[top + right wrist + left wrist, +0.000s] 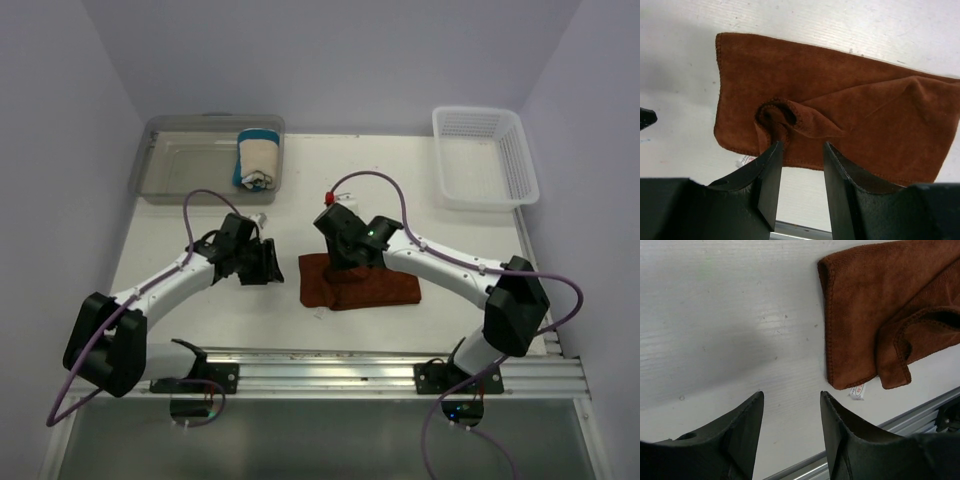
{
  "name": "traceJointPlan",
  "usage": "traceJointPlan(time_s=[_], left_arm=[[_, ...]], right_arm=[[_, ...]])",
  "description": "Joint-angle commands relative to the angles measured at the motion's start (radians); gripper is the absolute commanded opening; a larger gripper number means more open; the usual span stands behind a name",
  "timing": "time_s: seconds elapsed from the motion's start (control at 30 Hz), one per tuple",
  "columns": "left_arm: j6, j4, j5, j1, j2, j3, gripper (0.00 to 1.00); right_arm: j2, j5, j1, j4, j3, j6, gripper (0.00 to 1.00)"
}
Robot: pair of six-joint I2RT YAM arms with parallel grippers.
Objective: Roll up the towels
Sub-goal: Fold the towel
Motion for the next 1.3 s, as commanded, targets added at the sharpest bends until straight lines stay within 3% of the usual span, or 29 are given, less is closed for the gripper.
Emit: traceJointPlan(time_s=[0.0, 0.13, 0.27, 0.57, 0.8, 1.27], left_arm=[[-0.032, 0.049, -0.015, -0.024, 0.019, 0.038, 0.53], [-0.025, 0.038, -0.028, -0.024, 0.023, 0.04, 0.53], [-0.022, 0.024, -0.035, -0.023, 0.019, 0.04, 0.53], [-0.04, 0.027, -0.048, -0.023, 0.02, 0.009, 0.52], [-0.042, 0.023, -0.068, -0.023, 0.025, 0.018, 0.52], [-0.054, 0.109, 0.04, -0.033, 0.085, -0.014, 0.51]], right_arm=[[-0.007, -0.105, -0.01, 0.096, -0.039, -0.086, 0.42], [0.018, -0.171, -0.014, 0.143, -0.06, -0.163, 0.54], [0.071, -0.181, -0.022, 0.14, -0.032, -0.186, 0.54], [0.104, -0.116, -0.048, 0.114, -0.014, -0.155, 0.38], [0.129, -0.11, -0.046, 0.125, 0.035, -0.178, 0.0], [0.276, -0.161, -0.037, 0.107, 0.207, -0.231, 0.0]])
